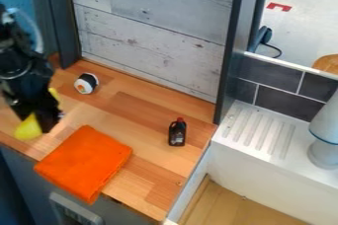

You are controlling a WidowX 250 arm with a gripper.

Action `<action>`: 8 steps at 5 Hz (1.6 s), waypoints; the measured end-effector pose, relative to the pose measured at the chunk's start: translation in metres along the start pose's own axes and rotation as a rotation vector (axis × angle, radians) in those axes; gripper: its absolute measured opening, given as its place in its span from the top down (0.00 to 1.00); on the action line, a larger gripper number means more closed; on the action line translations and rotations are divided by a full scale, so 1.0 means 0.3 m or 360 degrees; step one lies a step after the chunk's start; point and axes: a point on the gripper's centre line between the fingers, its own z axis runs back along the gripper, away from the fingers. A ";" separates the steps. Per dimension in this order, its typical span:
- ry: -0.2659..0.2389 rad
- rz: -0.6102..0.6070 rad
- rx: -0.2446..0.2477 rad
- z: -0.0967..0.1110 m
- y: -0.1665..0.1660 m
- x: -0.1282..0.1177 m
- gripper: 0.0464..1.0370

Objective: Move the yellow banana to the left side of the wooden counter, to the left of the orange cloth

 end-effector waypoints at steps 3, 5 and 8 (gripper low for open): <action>0.0094 0.0043 0.0043 -0.163 0.216 0.072 0.44; 0.0140 0.0014 0.0014 -0.164 0.241 0.114 0.08; 0.0034 -0.0089 -0.0020 0.170 0.147 0.206 0.04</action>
